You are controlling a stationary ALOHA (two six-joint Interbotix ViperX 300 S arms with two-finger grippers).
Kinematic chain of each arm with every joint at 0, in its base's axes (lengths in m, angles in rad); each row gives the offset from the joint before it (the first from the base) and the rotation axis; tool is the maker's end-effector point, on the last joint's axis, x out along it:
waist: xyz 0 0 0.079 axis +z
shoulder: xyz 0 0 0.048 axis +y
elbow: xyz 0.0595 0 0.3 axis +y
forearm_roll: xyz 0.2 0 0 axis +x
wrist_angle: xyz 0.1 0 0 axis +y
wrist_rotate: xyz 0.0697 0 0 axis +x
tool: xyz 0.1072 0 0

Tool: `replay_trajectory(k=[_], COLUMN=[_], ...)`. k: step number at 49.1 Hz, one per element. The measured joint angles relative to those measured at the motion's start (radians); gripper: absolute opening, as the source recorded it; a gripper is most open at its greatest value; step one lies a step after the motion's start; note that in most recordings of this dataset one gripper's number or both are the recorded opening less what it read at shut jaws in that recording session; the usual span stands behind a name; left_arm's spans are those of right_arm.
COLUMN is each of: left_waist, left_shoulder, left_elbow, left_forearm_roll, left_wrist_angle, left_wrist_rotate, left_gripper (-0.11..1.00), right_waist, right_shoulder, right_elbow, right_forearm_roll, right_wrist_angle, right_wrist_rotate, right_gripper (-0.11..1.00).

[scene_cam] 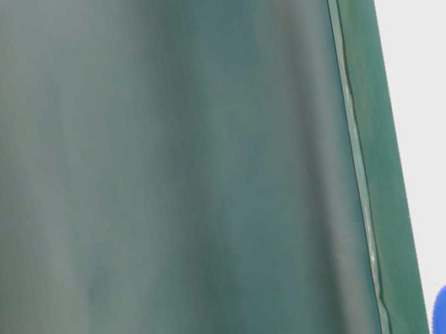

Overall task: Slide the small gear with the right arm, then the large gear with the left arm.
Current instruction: 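Slide the small gear back right to its start spot with the right gripper, then lower the left gripper onto the hub of the large blue gear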

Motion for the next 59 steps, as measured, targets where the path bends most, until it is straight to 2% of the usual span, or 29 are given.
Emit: replay_trajectory(k=[9, 19, 31, 40, 52, 59], left_waist=[0.000, 0.002, 0.057, 0.140, 0.163, 0.192], left_shoulder=[0.000, 0.009, 0.077, 0.247, 0.482, 0.548], left_elbow=[0.000, 0.000, 0.000, -0.012, -0.061, -0.063], left_forearm_roll=[-0.002, -0.002, -0.002, 0.000, -0.002, 0.000], left_wrist_angle=[0.000, 0.002, 0.041, 0.046, 0.044, 0.029], left_wrist_rotate=[0.000, 0.000, 0.000, 0.000, 0.000, 0.002], left_gripper=[0.00, 0.00, 0.00, 0.00, 0.00, 0.00], right_waist=[0.000, 0.002, 0.002, 0.002, 0.005, 0.005], right_shoulder=[-0.066, -0.095, -0.104, -0.103, -0.101, -0.100], right_elbow=[-0.092, -0.137, -0.138, -0.138, -0.138, -0.138], right_forearm_roll=[-0.098, -0.137, -0.146, -0.146, -0.146, -0.147], right_wrist_angle=[0.002, 0.002, 0.002, 0.002, 0.000, 0.000], right_wrist_rotate=[-0.003, -0.008, -0.008, -0.008, -0.008, -0.008], right_gripper=[0.52, 0.52, 0.52, 0.52, 0.52, 0.52])
